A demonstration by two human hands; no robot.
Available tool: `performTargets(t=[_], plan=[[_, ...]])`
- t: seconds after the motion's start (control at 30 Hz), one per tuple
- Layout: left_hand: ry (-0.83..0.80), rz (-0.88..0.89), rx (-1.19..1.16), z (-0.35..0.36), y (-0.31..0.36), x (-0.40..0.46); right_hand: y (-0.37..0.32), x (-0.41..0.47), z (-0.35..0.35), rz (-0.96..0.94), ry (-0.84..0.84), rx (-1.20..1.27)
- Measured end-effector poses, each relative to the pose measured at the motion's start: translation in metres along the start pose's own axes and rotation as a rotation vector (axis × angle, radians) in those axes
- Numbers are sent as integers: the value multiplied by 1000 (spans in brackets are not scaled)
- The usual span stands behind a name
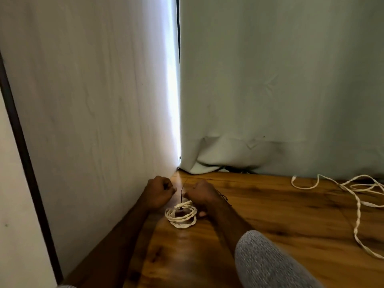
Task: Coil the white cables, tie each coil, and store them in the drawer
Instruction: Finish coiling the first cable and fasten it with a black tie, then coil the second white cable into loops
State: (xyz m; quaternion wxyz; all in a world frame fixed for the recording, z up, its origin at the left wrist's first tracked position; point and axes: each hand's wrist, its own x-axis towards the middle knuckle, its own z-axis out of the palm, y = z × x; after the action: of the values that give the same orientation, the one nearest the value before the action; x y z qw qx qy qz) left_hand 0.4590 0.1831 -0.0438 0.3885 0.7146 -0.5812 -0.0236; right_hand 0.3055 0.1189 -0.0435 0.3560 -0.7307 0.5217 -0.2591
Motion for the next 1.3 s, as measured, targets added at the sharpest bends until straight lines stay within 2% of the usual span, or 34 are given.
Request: performTargets(t=[0.3, 0.6, 0.93, 1.1, 1.2, 1.3], plan=[[-15, 169, -6, 10, 65, 24, 26, 3, -53, -114, 182, -87], [-149, 342, -167, 102, 176, 26, 112, -26, -155, -38, 356, -151], [-331, 444, -306, 209, 266, -5, 198, -80, -267, 69, 774, -322], [-411, 468, -302, 248, 287, -23, 238, -111, -307, 112, 646, -478], [-467, 511, -347, 263, 303, -39, 250, -144, -331, 89, 563, -522], [-485, 551, -392, 279, 322, -54, 260, -182, -352, 145, 509, -540]])
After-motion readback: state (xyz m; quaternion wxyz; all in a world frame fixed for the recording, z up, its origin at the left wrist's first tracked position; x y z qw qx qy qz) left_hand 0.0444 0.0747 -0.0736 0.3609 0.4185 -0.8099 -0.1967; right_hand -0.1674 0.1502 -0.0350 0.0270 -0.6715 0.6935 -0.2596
